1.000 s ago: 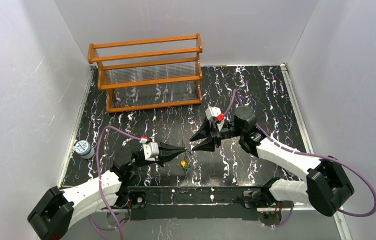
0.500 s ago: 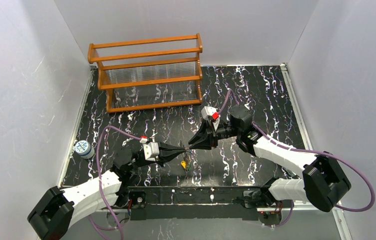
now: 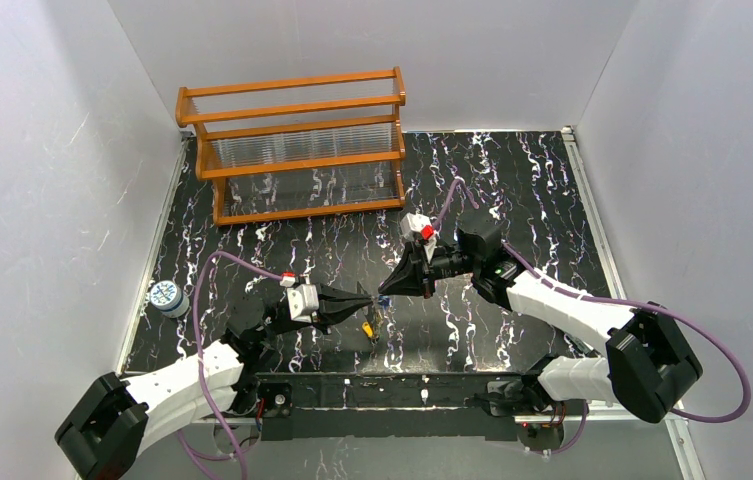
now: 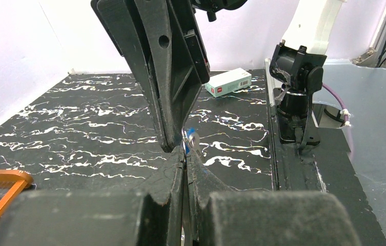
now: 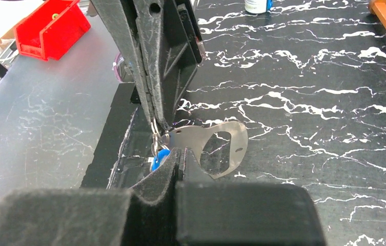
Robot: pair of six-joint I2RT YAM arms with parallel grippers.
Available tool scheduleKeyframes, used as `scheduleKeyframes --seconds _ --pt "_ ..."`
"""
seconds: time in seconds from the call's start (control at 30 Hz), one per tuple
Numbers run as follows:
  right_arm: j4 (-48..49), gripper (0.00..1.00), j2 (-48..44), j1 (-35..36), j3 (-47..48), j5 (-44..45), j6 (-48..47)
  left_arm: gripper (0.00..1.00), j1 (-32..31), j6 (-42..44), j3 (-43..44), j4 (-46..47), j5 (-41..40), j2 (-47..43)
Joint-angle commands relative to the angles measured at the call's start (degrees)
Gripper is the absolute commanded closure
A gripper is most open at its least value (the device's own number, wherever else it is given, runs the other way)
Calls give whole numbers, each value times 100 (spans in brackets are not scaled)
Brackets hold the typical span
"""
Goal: Put the keys on the keyring
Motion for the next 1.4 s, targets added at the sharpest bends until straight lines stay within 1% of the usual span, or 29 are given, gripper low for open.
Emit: scheduleKeyframes --seconds 0.0,0.3,0.33,0.37,0.47,0.57,0.6,0.67,0.87,1.07,1.2,1.3,1.37 --pt "-190 99 -106 22 238 178 -315 100 -27 -8 64 327 54 -40" --pt "-495 99 -276 18 196 414 -485 100 -24 -9 55 328 47 -69" --pt "-509 91 -332 21 181 446 -499 100 -27 -6 55 327 42 -69" --pt "-512 81 -404 17 158 465 -509 100 -19 -6 55 329 42 -62" --pt "-460 62 -602 22 87 422 -546 100 -26 6 64 327 38 -47" --pt "-404 51 -713 20 44 261 -574 100 -28 22 64 328 35 -27" --pt "-384 49 -707 21 49 188 -572 100 -21 25 72 328 33 -18" --pt "-362 49 -659 21 81 134 -498 100 -25 24 73 327 42 -1" --pt "-259 60 -371 28 192 34 -226 100 -26 28 65 328 27 11" --pt "-57 61 -256 64 169 -3 14 100 -26 37 64 327 20 19" --pt "-73 68 -187 71 182 33 51 100 -20 40 64 327 21 19" --pt "-61 68 -146 84 201 0 121 100 -21 43 64 327 20 19" --pt "-50 67 -131 99 195 6 161 100 -25 49 64 327 14 19"
